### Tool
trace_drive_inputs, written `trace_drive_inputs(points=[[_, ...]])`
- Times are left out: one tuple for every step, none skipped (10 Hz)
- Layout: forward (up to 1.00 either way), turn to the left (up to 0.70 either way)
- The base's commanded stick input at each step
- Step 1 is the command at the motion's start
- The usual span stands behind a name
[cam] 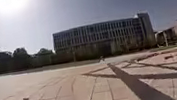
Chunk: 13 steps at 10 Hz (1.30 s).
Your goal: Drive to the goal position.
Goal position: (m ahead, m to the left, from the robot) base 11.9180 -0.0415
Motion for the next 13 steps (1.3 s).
trace_drive_inputs(points=[[0.7, 0.0], [0.7, 0.0], [0.7, 0.0], [0.7, 0.0], [0.7, 0.0], [0.7, 0.0], [0.7, 0.0], [0.7, 0.0], [0.7, 0.0], [0.7, 0.0], [0.7, 0.0], [0.7, 0.0], [0.7, 0.0]])
